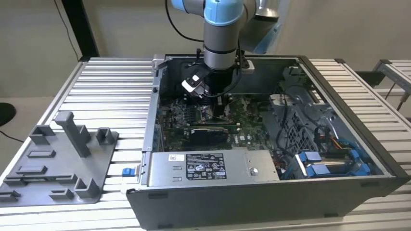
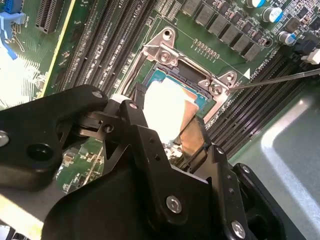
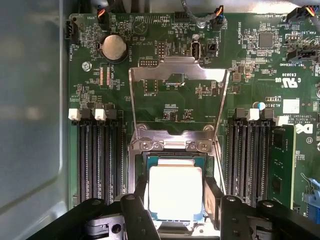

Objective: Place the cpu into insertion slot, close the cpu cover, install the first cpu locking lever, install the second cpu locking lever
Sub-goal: 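Place the cpu into insertion slot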

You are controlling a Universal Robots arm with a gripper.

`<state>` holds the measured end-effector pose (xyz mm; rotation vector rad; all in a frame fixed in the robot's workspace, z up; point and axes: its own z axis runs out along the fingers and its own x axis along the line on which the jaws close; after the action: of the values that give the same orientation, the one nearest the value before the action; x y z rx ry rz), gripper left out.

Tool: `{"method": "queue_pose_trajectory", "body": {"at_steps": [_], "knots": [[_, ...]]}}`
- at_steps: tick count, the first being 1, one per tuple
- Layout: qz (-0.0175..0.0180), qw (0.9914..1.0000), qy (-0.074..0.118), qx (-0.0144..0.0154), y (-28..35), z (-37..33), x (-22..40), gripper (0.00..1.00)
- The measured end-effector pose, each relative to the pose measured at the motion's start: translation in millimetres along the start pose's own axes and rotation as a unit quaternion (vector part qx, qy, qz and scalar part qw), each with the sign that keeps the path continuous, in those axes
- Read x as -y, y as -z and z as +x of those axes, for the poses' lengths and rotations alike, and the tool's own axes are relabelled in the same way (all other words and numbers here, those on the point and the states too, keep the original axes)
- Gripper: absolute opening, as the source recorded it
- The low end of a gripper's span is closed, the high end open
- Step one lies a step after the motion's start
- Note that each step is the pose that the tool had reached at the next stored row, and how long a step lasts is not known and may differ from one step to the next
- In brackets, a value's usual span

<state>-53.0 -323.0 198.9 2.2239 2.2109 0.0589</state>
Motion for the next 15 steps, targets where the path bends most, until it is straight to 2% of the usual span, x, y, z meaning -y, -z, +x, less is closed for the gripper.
{"method": "queue_pose_trajectory", "body": {"at_steps": [9,10,15], "knots": [[-0.0002,1.0,-0.001,-0.0006,-1.1,0.1,0.0,0.0],[-0.0005,1.0,-0.002,-0.0016,-1.5,0.4,0.0,0.0],[-0.0003,1.0,-0.003,-0.001,-1.0,0.1,0.0,0.0]]}}
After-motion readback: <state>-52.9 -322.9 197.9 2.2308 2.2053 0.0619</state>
